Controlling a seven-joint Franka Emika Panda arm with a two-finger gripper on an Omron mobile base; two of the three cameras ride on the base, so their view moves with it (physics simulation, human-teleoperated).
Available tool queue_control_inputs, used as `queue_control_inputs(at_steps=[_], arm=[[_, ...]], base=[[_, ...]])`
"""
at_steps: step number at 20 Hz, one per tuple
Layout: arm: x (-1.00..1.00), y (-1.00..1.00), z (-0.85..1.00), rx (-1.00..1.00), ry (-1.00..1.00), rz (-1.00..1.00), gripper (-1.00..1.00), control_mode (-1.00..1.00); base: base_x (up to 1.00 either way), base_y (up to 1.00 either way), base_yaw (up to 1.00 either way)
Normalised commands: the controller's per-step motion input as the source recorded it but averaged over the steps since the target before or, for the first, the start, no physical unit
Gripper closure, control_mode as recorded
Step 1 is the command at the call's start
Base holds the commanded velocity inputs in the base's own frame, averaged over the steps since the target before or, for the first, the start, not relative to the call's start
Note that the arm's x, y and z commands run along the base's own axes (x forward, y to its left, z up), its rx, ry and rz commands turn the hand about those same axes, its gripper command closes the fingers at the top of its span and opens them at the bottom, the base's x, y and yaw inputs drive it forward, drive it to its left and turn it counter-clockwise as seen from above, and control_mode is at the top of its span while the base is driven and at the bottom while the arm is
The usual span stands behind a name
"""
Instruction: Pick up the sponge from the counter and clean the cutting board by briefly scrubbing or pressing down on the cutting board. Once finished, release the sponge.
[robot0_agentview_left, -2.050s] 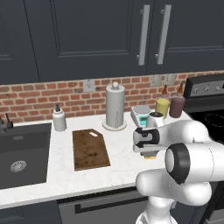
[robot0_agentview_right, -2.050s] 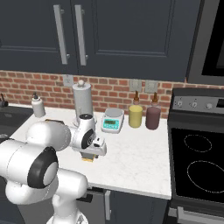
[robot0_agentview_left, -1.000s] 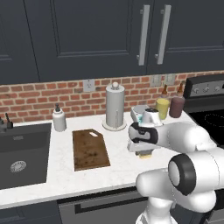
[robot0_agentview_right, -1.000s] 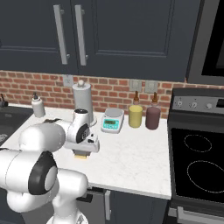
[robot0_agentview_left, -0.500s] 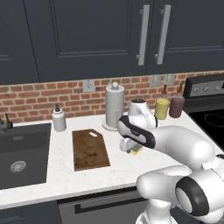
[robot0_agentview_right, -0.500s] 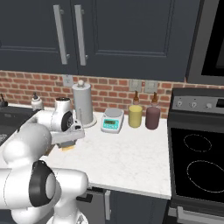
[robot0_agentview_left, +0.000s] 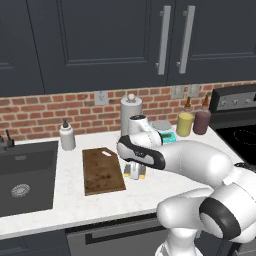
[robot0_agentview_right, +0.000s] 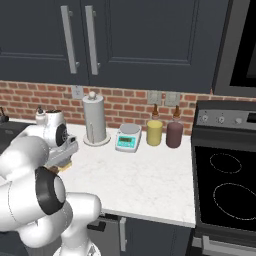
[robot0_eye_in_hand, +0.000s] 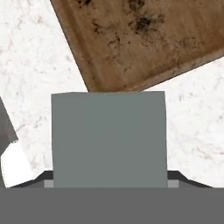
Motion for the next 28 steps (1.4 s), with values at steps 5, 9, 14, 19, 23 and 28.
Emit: queue_control_inputs(at_steps=[5, 9, 14, 19, 23, 28], arm=[[0.00, 0.34, 0.00, 0.03, 0.01, 0.18, 1.00, -1.00], [-0.02, 0.28, -0.02, 0.00, 0.00, 0.03, 1.00, -1.00], [-0.02, 0.25, -0.12, 0.00, 0.00, 0.00, 1.00, -1.00], [0.00, 0.05, -0.26, 0.00, 0.00, 0.00, 1.00, -1.00], [0.00, 0.00, -0.19, 0.00, 0.01, 0.00, 1.00, -1.00], [0.00, 0.05, -0.12, -0.01, 0.00, 0.00, 1.00, -1.00]], base=[[0.00, 0.00, 0.00], [0.00, 0.00, 0.00], [0.00, 0.00, 0.00], [0.00, 0.00, 0.00], [0.00, 0.00, 0.00], [0.00, 0.00, 0.00]])
